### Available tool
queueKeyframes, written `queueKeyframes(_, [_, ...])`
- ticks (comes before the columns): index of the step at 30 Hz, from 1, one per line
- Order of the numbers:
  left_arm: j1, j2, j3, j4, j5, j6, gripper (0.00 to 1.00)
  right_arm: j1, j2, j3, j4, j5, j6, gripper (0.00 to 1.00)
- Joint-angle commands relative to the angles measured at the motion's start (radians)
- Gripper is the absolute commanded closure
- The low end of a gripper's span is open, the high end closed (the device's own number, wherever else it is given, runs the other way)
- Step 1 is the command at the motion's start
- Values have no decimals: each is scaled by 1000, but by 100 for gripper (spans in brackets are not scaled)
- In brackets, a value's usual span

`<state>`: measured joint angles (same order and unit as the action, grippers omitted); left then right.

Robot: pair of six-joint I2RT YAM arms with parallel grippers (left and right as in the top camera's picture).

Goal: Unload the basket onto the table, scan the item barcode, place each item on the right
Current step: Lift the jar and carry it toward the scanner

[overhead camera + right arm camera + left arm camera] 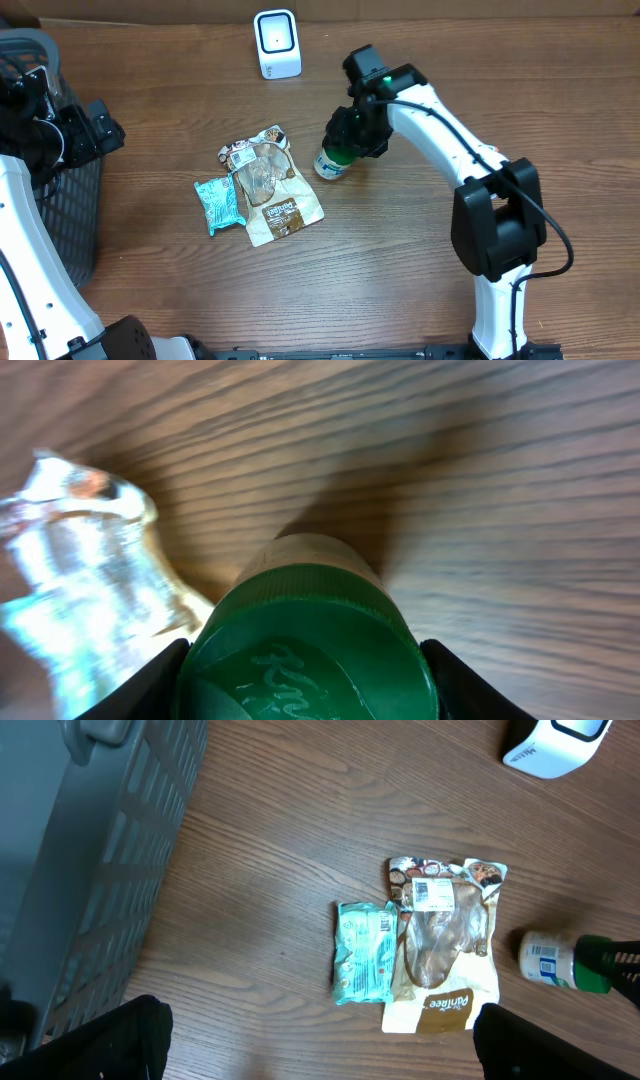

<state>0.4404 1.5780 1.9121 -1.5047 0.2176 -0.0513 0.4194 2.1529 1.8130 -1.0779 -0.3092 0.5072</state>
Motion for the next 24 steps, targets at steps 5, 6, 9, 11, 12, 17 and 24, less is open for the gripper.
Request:
queueKeyframes(5, [-2, 6, 20, -3, 15, 15, 0, -87, -21, 86, 34, -479, -26, 74])
queueKeyframes(6, [-2, 6, 20, -3, 15, 15, 0, -98, -25, 97, 38, -519, -26, 74])
queueKeyframes(9, [-2, 6, 20, -3, 15, 14, 1, -122, -39, 123, 72, -605, -26, 74])
queueKeyframes(11, [-2, 6, 20, -2, 15, 14, 0, -131, -51, 132, 111, -661, -25, 74])
queueKeyframes(12, [-2, 6, 20, -2, 15, 15, 0, -135, -57, 137, 134, -691, -23, 75])
queueKeyframes(17, [-2, 6, 20, -2, 15, 15, 0, -148, -92, 172, 229, -777, 43, 76])
queueKeyframes(24, [-2, 6, 20, -2, 15, 15, 1, -161, -158, 179, 277, -785, 51, 76])
